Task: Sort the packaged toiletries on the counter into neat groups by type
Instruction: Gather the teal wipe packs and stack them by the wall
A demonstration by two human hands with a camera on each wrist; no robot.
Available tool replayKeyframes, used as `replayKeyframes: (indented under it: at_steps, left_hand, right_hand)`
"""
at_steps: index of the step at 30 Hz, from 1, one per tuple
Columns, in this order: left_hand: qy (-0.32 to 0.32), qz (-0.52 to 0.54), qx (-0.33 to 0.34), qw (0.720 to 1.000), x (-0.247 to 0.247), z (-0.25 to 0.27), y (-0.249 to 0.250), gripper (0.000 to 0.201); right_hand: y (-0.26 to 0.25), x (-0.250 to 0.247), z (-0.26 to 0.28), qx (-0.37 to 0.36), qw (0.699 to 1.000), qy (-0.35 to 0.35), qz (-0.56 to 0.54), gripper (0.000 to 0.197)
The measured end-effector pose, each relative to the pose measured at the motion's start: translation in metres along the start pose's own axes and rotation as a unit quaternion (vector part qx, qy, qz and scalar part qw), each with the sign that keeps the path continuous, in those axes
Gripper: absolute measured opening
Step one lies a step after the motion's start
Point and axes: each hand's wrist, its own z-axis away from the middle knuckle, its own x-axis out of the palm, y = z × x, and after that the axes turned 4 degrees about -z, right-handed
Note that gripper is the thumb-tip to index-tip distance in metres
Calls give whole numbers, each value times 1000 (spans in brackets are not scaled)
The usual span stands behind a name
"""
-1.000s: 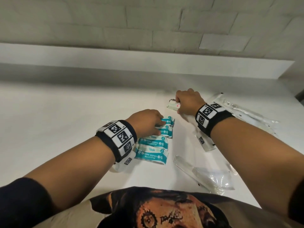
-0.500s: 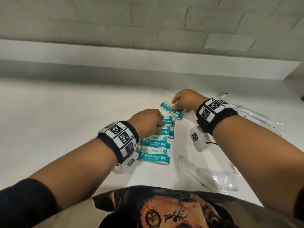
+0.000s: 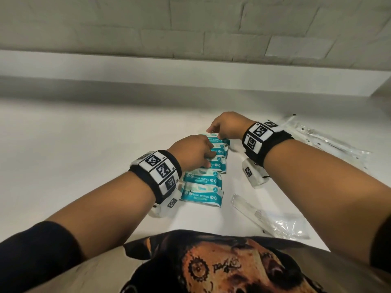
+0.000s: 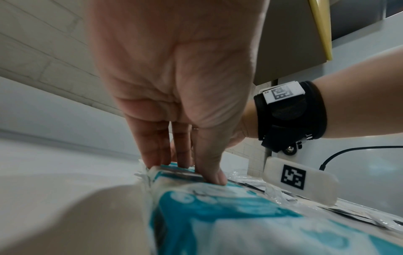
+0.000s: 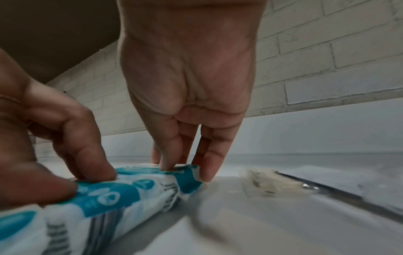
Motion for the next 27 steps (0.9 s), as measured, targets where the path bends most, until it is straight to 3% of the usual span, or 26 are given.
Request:
replayKeyframes:
  at_steps: [4,8,11,15,20,27]
  left_hand:
    - [-2,12,-2,1000,-1,2,-1,53]
    - [-107,38,17,993,-1,19,3,110]
    - [-170,-44,54,983,9,31,14,131]
    - [-121,-78,44,989,24,29,17,124]
    - [-109,-66,44,991,22,22,12,122]
    - [-78,-47,36,995,14,-12,-7,121]
  right_hand:
    - [3,2,4,-1,1000,13,-8,39]
    - [6,4,3,-6,1000,16,-6,40]
    - [6,4,4,-2,1000,19,3,38]
    - [3,5,4,-3,1000,23,18,39]
    - [6,2,1,-12,999,16,32,42]
    - [12,-11,-26,6,997,8,72,32]
